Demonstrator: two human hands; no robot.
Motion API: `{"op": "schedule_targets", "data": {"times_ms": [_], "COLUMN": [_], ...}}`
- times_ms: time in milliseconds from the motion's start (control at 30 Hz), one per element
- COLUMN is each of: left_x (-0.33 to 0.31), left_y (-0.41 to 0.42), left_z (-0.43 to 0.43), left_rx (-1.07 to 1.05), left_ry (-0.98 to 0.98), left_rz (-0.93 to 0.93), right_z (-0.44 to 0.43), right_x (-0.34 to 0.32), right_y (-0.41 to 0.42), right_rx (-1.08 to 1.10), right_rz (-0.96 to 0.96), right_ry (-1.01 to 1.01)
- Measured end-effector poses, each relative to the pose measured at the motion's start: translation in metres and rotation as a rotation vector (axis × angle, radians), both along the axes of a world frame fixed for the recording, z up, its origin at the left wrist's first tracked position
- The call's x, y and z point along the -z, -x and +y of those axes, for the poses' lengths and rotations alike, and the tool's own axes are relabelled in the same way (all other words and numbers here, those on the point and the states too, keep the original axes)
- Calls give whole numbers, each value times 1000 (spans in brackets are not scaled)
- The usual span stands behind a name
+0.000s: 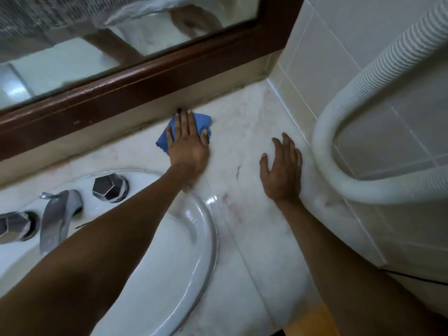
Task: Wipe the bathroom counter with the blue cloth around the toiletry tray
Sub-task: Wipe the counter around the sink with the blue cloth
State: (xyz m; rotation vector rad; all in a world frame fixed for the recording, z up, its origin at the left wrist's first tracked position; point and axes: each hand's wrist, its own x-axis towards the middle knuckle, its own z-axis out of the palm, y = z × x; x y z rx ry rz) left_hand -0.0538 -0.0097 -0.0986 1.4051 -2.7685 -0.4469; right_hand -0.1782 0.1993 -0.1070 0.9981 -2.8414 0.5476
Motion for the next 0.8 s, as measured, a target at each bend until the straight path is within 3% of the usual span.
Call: {"op": "schedule_targets", "data": {"times_ms": [233, 400, 567, 700, 800], "left_x": [-7, -1, 0, -5, -5], "left_y": [109, 51, 23, 79, 116], "left_z": [26, 18, -33, -20, 13], "left_rx": [299, 662, 582, 385, 417], "left_ry": [-98, -50, 28, -78, -99], "left_rz": [44, 28, 8, 0, 15], "right_z": [0, 1, -1, -1, 0], "right_x": [1, 2, 2, 3, 3], "right_y": [0, 0, 0, -1, -1], "right_rx": [5, 14, 23, 32, 23], "right_rz": [-3, -7, -8, 0, -3], "right_ry": [3, 32, 43, 36, 30]}}
